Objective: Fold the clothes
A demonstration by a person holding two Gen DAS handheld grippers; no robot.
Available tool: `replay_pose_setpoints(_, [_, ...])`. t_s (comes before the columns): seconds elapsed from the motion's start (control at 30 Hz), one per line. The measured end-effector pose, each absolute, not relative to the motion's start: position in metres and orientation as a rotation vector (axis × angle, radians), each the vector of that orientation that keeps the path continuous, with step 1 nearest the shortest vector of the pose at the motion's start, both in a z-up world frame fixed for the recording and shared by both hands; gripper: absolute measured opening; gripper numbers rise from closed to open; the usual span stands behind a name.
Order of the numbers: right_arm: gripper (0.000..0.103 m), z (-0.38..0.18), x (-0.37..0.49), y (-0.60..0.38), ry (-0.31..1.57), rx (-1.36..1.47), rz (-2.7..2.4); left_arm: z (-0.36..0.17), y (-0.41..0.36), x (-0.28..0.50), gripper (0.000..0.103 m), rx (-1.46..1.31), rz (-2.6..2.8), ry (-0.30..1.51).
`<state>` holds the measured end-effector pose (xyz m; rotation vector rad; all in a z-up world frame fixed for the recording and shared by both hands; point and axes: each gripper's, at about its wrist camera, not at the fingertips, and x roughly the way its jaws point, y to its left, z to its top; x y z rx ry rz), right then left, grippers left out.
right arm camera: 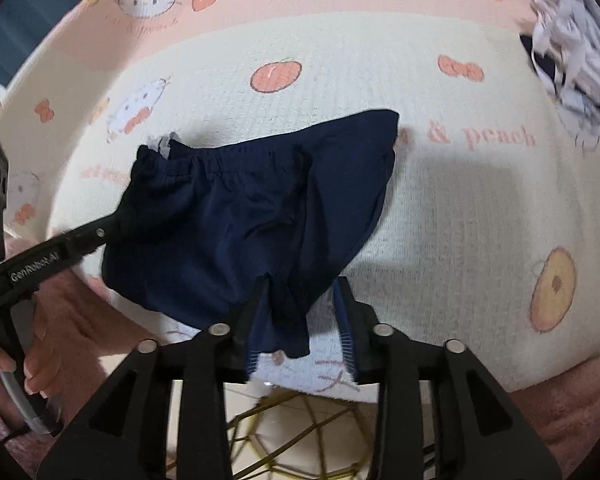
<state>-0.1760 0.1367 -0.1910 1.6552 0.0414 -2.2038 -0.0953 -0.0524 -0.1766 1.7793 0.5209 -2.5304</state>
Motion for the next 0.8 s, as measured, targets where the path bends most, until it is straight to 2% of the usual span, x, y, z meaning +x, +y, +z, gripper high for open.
replay_pose_setpoints(0.13, [0.04,-0.199,-0.143,0.147,0.2,1.724,-2.208,-0.179,-0.054,-0.097,0.039,1.779,-2.526,0.491])
replay_pose_setpoints(0.23, [0.043,-0.195,-0.146,0.152,0.184,1.744,-2.217,-0.175,-0.065,-0.094,0.04,1.736,-2.501,0.5])
replay_pose_setpoints(0.37, [0.044,-0.181,-0.152,0.161,0.083,1.671,-2.27,-0.168,-0.068,-0.097,0.04,1.692,-2.573,0.62])
replay_pose_setpoints(0.57, [0.044,-0.187,-0.162,0.136,0.072,1.596,-2.241,-0.177,-0.051,-0.109,0.04,1.747,-2.605,0.508])
replay_pose_setpoints(0.63, [0.045,-0.199,-0.166,0.132,0.119,1.655,-2.24,-0.181,-0.057,-0.111,0.04,1.749,-2.567,0.533])
replay_pose_setpoints(0.7, [0.045,-0.199,-0.169,0.138,0.105,1.677,-2.255,-0.181,-0.07,-0.11,0.04,1.729,-2.548,0.654])
replay_pose_setpoints(0.8, [0.046,-0.194,-0.171,0.154,-0.034,1.706,-2.244,-0.178,-0.085,-0.107,0.042,1.69,-2.541,0.783])
